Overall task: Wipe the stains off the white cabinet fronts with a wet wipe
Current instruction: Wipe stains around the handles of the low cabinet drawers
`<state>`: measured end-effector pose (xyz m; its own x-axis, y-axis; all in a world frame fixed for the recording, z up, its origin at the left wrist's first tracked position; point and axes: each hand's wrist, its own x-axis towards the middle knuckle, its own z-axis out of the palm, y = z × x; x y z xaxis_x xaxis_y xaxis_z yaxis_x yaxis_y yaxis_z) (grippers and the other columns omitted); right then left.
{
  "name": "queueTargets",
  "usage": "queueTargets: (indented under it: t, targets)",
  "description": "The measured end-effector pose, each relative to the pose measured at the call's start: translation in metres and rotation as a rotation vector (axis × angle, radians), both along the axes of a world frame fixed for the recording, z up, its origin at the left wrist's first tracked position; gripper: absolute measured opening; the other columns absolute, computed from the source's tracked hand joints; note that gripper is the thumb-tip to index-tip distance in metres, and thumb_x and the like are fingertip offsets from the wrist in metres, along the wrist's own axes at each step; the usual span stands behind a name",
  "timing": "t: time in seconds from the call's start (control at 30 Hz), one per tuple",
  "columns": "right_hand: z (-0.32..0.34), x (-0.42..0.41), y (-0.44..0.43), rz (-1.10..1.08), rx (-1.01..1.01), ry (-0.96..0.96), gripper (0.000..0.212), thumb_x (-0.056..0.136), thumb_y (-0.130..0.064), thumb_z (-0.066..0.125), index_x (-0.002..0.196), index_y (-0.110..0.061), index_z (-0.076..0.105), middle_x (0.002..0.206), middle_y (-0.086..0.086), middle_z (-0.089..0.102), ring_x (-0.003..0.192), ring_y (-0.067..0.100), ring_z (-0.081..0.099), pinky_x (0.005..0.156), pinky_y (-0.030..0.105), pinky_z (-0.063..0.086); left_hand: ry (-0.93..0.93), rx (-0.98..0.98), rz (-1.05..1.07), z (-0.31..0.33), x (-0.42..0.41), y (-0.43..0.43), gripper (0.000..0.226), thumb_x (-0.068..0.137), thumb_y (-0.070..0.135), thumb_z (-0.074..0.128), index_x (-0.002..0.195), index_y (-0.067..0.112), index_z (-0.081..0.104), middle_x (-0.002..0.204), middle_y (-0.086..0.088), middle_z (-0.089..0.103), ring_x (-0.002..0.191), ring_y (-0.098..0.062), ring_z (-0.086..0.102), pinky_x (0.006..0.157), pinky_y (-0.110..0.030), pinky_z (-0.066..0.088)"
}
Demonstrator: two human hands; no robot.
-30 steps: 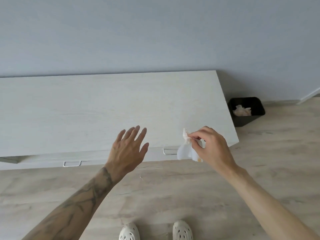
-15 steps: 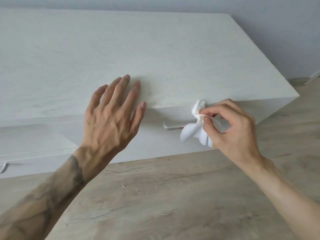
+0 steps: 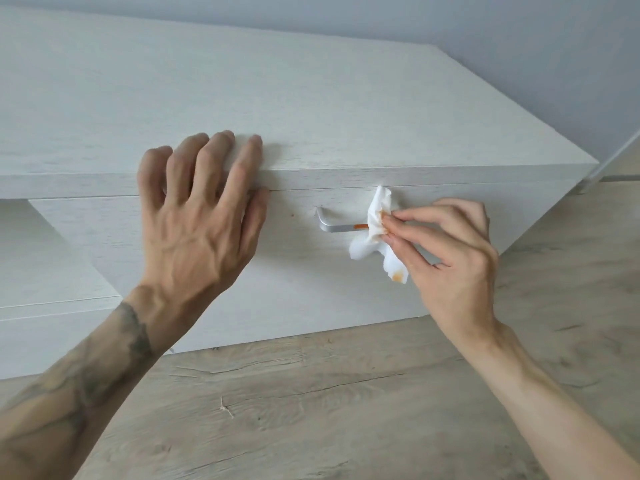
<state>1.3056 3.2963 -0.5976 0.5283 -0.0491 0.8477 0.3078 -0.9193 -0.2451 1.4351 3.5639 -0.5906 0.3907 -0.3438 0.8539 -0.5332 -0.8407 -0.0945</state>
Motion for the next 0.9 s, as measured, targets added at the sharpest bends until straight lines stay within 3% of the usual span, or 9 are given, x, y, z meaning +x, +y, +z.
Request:
queueTargets:
  t: [0.13,0.37,0.53,0.67,0.83,0.9]
  targets:
    - [-0.006,0.015,0.011,0.032,0.019,-0.065,0.013,0.094,-0.018,0.084,0.106,-0.014,0.084,0.096,-0.003,0.076,0.088,0.026,0.06,0.079,0.052,0.05,-0.07,-0.019,0.002,-0.008,0.01,-0.003,0.046,0.112,0.032,0.044,0.154,0.014,0.049,0.141,-0.017,0.058,0.129,-0.036,0.046,0.109,-0.052,0.025]
    - [-0.007,0.013,0.005,0.02,0.005,-0.076,0.006,0.097,-0.019,0.081,0.103,-0.017,0.083,0.1,-0.008,0.074,0.092,0.028,0.059,0.079,0.054,0.049,-0.073,-0.074,0.015,-0.009,0.011,-0.01,0.047,0.111,0.036,0.043,0.152,0.016,0.052,0.139,-0.016,0.06,0.129,-0.034,0.044,0.111,-0.051,0.023]
    - [-0.007,0.02,0.018,0.044,-0.015,-0.091,0.007,0.096,-0.022,0.082,0.101,-0.018,0.085,0.099,-0.009,0.076,0.091,0.024,0.059,0.082,0.049,0.047,-0.083,-0.059,0.007,-0.011,0.013,-0.008,0.048,0.111,0.038,0.042,0.153,0.016,0.051,0.14,-0.016,0.058,0.128,-0.035,0.044,0.11,-0.051,0.024]
    - [-0.009,0.01,0.006,0.001,0.036,-0.066,0.007,0.098,-0.02,0.08,0.103,-0.017,0.084,0.099,-0.008,0.075,0.095,0.027,0.057,0.081,0.054,0.047,-0.077,-0.075,0.02,-0.011,0.013,-0.009,0.047,0.112,0.039,0.04,0.152,0.017,0.051,0.139,-0.016,0.057,0.129,-0.035,0.045,0.111,-0.051,0.023]
    - [-0.004,0.026,0.037,0.069,-0.017,-0.095,0.005,0.096,-0.023,0.082,0.098,-0.02,0.085,0.097,-0.012,0.076,0.095,0.021,0.057,0.087,0.043,0.043,-0.076,-0.072,0.011,-0.011,0.012,-0.009,0.047,0.112,0.039,0.04,0.152,0.017,0.052,0.138,-0.017,0.058,0.128,-0.035,0.044,0.111,-0.051,0.022]
    - [-0.005,0.022,0.028,0.054,-0.029,-0.096,0.006,0.097,-0.021,0.081,0.099,-0.018,0.085,0.097,-0.009,0.076,0.094,0.025,0.059,0.086,0.045,0.045,-0.08,-0.07,0.009,-0.011,0.012,-0.009,0.047,0.112,0.039,0.04,0.151,0.016,0.053,0.138,-0.017,0.058,0.128,-0.035,0.044,0.111,-0.05,0.021]
